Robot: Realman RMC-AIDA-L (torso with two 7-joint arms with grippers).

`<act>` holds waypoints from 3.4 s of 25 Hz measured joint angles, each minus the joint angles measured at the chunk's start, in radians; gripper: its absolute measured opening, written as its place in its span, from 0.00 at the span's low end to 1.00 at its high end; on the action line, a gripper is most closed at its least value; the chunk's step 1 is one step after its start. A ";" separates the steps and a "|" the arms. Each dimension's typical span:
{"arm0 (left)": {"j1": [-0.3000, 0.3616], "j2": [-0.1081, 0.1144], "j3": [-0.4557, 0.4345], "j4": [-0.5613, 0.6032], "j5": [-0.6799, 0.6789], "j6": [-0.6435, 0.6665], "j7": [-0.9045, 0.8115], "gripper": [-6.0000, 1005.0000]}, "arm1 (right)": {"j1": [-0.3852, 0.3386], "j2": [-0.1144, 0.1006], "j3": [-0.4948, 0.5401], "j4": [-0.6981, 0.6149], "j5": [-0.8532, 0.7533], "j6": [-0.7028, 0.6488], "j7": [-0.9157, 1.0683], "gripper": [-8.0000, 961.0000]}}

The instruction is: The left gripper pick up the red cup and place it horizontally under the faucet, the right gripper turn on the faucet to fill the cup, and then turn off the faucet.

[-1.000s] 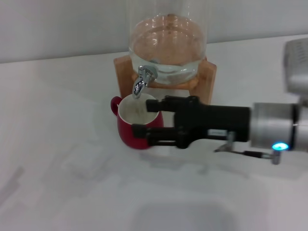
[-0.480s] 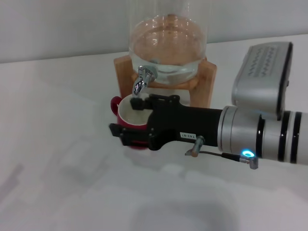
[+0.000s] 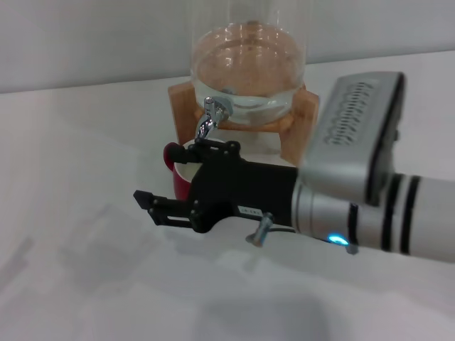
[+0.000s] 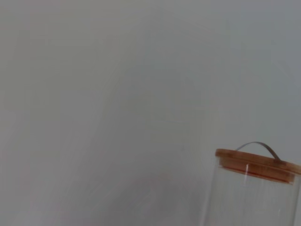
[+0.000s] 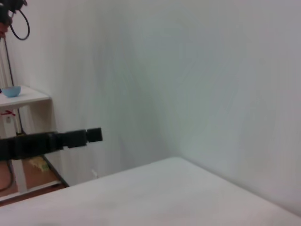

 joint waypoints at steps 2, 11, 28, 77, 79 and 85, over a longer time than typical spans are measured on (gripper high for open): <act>-0.004 0.000 0.000 0.000 0.000 0.000 0.000 0.88 | 0.041 0.000 0.005 0.047 0.023 -0.011 0.009 0.78; -0.006 0.000 0.004 0.000 0.000 0.000 -0.001 0.88 | 0.085 -0.003 0.028 0.103 0.069 -0.049 -0.001 0.78; -0.022 0.000 0.002 0.000 0.023 0.000 0.000 0.88 | 0.070 -0.006 0.071 0.079 0.068 -0.036 -0.005 0.78; -0.023 -0.002 0.008 0.000 0.023 -0.022 -0.006 0.88 | 0.000 -0.005 0.190 0.077 0.059 0.030 -0.015 0.78; -0.023 -0.002 0.008 0.000 0.023 -0.022 -0.006 0.88 | 0.000 -0.005 0.192 0.075 0.060 0.035 -0.015 0.78; -0.023 -0.001 0.005 0.000 0.023 -0.020 -0.006 0.88 | -0.022 -0.005 0.198 0.026 0.057 0.088 -0.018 0.78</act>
